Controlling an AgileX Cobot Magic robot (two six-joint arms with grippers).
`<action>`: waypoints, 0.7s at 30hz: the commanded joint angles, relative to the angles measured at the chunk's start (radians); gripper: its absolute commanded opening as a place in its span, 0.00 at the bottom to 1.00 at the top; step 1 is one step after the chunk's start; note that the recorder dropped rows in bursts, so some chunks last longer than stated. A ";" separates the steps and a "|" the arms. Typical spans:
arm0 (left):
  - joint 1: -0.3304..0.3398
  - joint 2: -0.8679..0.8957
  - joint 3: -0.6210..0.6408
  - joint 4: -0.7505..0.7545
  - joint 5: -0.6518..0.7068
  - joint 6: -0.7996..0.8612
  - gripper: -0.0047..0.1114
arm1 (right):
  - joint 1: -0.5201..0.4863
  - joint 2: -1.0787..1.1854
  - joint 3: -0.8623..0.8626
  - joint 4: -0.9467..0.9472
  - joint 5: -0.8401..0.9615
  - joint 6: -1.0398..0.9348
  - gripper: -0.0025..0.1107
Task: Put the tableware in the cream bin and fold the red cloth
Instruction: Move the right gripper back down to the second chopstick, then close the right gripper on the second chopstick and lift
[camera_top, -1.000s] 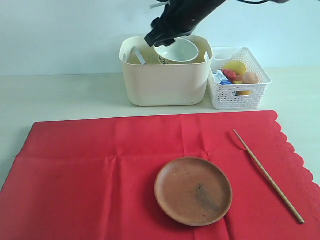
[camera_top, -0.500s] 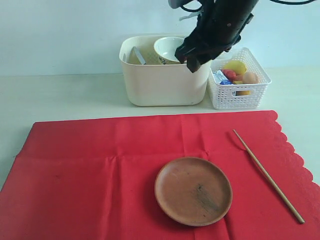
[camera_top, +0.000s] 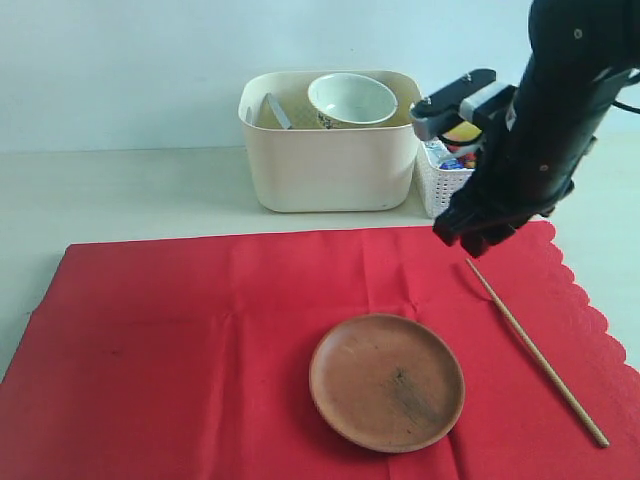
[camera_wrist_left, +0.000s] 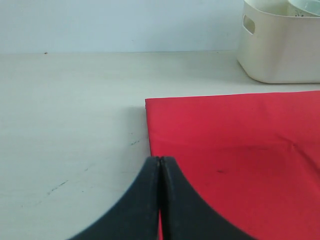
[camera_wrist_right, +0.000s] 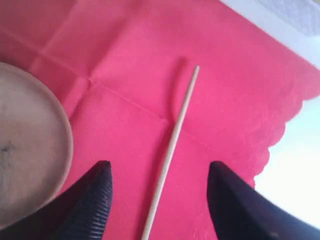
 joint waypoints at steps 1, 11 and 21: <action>-0.007 -0.006 0.002 -0.004 -0.010 -0.002 0.04 | -0.080 -0.011 0.071 0.011 -0.030 -0.012 0.49; -0.007 -0.006 0.002 -0.004 -0.010 -0.002 0.04 | -0.182 0.070 0.102 0.149 -0.018 -0.125 0.43; -0.007 -0.006 0.002 -0.004 -0.010 -0.002 0.04 | -0.182 0.207 0.102 0.149 -0.052 -0.113 0.43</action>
